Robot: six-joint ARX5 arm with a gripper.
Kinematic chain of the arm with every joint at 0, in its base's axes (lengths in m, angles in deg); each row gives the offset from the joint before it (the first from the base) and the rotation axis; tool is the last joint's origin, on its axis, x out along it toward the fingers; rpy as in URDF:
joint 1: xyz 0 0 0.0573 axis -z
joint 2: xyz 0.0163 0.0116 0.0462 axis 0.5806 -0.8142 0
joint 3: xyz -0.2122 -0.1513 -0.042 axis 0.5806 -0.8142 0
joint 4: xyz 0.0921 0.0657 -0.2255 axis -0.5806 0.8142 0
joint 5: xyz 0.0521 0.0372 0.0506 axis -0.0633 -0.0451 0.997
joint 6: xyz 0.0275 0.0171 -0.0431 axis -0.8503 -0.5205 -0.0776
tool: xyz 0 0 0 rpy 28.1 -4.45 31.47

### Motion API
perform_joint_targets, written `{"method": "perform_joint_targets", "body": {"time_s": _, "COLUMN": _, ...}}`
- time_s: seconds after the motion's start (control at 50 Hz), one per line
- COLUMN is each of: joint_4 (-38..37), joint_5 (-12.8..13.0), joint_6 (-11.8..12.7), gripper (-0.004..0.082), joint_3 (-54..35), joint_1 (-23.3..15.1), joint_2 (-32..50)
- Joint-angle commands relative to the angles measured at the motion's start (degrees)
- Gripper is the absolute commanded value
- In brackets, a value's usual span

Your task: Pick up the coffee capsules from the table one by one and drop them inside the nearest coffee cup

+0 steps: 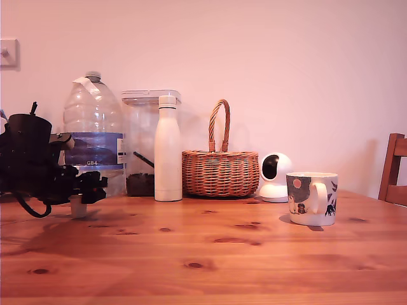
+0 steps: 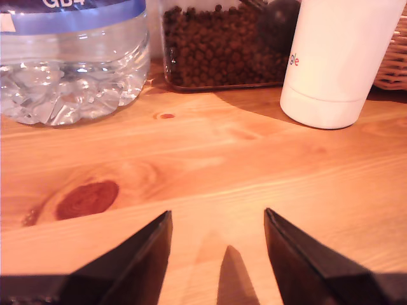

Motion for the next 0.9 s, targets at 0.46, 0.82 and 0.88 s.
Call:
{"method": "perform_joint_targets", "body": {"time_s": 0.46, "joint_4": 2.05, "joint_5": 2.43, "joint_6": 0.15, "gripper": 0.0477, "joint_3": -2.19, "joint_1": 0.26, "joint_2": 5.01}}
{"method": "perform_joint_targets", "body": {"time_s": 0.82, "joint_4": 0.37, "joint_5": 0.92, "joint_6": 0.24, "gripper": 0.0569, "joint_3": -3.82, "joint_1": 0.26, "joint_2": 5.14}}
{"method": "perform_joint_targets", "body": {"time_s": 0.88, "joint_4": -0.96, "joint_5": 0.85, "joint_6": 0.63, "gripper": 0.0569, "joint_3": -4.98, "joint_1": 0.26, "joint_2": 5.51}}
